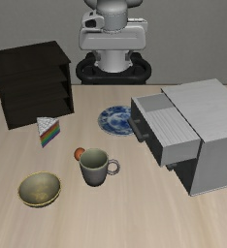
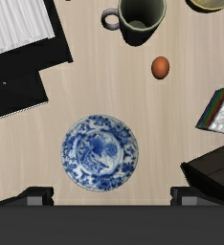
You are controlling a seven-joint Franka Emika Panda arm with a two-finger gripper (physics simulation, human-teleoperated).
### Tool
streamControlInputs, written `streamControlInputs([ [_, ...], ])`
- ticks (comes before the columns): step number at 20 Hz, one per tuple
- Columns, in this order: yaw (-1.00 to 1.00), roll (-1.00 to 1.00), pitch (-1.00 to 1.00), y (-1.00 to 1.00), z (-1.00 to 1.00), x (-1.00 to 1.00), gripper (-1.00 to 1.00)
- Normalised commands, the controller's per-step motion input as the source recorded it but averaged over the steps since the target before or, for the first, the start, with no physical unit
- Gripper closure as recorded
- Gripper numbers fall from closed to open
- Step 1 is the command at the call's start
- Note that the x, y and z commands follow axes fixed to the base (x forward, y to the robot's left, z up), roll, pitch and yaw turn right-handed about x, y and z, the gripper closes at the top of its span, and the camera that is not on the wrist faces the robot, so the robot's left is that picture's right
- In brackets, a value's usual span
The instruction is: Pick up the cake and place it on the plate
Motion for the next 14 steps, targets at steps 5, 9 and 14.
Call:
streamControlInputs([
  [5, 0.00, 0.00, 0.00, -1.00, 0.00, 0.00, -1.00],
  [9, 0.00, 0.00, 0.00, -1.00, 0.00, 0.00, -1.00],
  [14, 0.00, 0.00, 0.00, -1.00, 0.00, 0.00, -1.00],
])
